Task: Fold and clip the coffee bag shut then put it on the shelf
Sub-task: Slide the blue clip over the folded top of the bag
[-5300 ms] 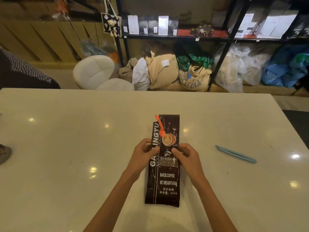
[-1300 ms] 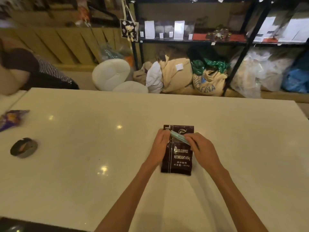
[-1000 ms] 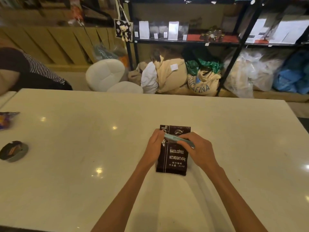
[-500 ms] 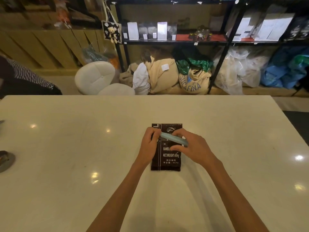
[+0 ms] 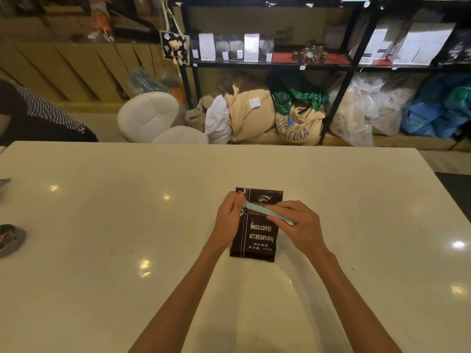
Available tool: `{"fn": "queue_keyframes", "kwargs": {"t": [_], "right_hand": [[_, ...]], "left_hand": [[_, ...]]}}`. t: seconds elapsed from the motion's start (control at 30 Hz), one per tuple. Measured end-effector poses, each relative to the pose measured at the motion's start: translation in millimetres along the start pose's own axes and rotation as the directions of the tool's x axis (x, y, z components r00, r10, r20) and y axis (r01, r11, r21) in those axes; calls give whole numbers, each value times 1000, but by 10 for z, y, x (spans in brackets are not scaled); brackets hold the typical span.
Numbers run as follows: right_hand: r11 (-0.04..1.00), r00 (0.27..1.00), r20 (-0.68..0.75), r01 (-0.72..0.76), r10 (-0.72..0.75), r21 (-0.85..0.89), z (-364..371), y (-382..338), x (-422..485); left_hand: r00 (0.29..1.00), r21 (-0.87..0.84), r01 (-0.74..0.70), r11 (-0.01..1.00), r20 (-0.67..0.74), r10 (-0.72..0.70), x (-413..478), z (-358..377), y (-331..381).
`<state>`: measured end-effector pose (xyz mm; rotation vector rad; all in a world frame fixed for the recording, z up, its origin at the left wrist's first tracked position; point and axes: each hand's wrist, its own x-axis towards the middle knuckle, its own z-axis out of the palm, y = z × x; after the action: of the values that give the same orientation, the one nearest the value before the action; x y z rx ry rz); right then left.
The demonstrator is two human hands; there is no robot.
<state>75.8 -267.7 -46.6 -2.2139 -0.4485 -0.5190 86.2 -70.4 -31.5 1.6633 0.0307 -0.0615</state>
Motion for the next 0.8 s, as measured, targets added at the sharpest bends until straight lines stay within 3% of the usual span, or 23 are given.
{"fn": "queue_keyframes", "kwargs": {"t": [0.1,0.2,0.4,0.5,0.57,0.7,0.8], "right_hand": [[988,998,-5,-68,69,136,-16,-38,13],[990,998,30,-54,50,129,-24,-79,61],[935,901,363,-312,236,168,-190,-6,66],[856,852,434,-435,291,281,-435,119,-66],[845,858,416,-442,301,301,-574,155,-129],[890,917,208,-385,340,245,-893,249,-133],[898,908,103,-417,405,144,-1185,449,-99]], "left_hand": [[1000,36,-3,999,-1,3,20,11,-34],[999,30,23,999,-34,-22,22,23,-91],[992,31,43,999,-117,-39,42,-18,-172],[991,39,26,999,-131,-20,43,-56,-226],[994,26,10,1000,-112,-7,36,-67,-229],[997,-6,-64,998,32,64,28,-94,-249],[993,-94,-48,994,107,58,16,-119,-259]]}}
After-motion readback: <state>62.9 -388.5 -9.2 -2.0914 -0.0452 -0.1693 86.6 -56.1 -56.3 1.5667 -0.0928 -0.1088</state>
